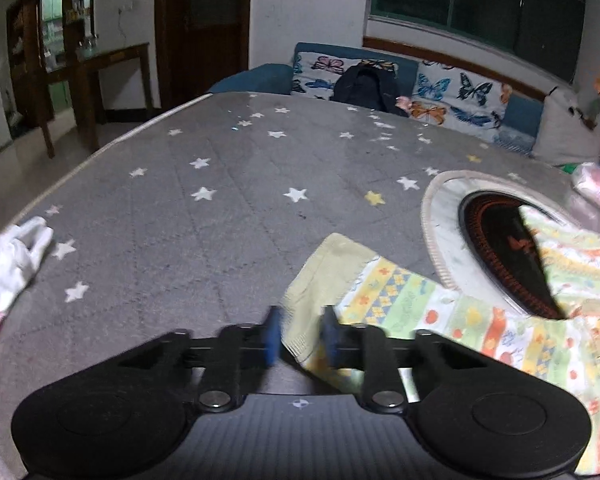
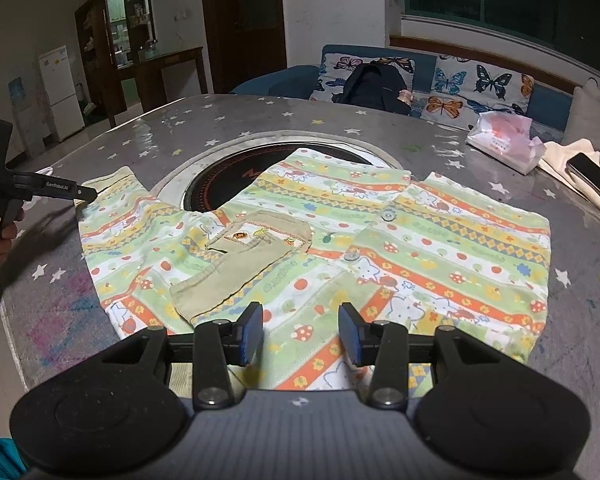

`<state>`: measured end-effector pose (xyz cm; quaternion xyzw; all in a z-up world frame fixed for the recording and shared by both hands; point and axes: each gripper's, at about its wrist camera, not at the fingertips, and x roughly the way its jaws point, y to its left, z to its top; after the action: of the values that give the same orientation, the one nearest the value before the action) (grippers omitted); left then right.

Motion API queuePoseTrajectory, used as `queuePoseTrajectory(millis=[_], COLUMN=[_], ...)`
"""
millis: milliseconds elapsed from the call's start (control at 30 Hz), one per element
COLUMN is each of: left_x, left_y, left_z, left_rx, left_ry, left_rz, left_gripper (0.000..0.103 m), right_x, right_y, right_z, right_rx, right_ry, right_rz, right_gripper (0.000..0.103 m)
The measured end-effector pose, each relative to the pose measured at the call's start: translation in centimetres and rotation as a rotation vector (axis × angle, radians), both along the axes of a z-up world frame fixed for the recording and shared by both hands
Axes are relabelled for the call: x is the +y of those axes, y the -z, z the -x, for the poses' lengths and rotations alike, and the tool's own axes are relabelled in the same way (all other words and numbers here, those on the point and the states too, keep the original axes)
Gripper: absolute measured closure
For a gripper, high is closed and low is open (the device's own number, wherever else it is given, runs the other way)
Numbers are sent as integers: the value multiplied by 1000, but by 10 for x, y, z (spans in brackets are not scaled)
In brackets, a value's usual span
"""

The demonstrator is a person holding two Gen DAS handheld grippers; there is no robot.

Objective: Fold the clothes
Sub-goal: 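Grasp the other sleeve cuff with the left gripper, then fold the sleeve over the shirt body with the left gripper and release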

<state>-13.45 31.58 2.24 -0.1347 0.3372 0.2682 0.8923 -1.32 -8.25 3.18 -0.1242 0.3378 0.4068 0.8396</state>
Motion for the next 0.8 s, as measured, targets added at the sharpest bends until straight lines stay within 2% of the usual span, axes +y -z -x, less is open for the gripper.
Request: queuePoseTrajectory(millis=[100, 200, 333, 567, 800], left_x=[-7, -17, -44, -118, -203], left_y=[-3, -15, -42, -84, -103], left_z=[0, 1, -2, -26, -56], left_rx=[-17, -70, -136, -211, -251], left_ry=[9, 42, 146, 421, 689], left_rz=[0, 41, 74, 141, 214], left_gripper=[92, 93, 93, 93, 93], right_x=[-5, -12, -22, -45, -76], right_y=[-1, -5, -8, -12, -14], right_z=[1, 2, 0, -2, -4], right_rx=[-2, -8, -7, -13, -20], right_ry=[14, 32, 59, 122, 201], right_rz=[-10, -21, -38, -75, -105], right_gripper=[61, 61, 61, 61, 61])
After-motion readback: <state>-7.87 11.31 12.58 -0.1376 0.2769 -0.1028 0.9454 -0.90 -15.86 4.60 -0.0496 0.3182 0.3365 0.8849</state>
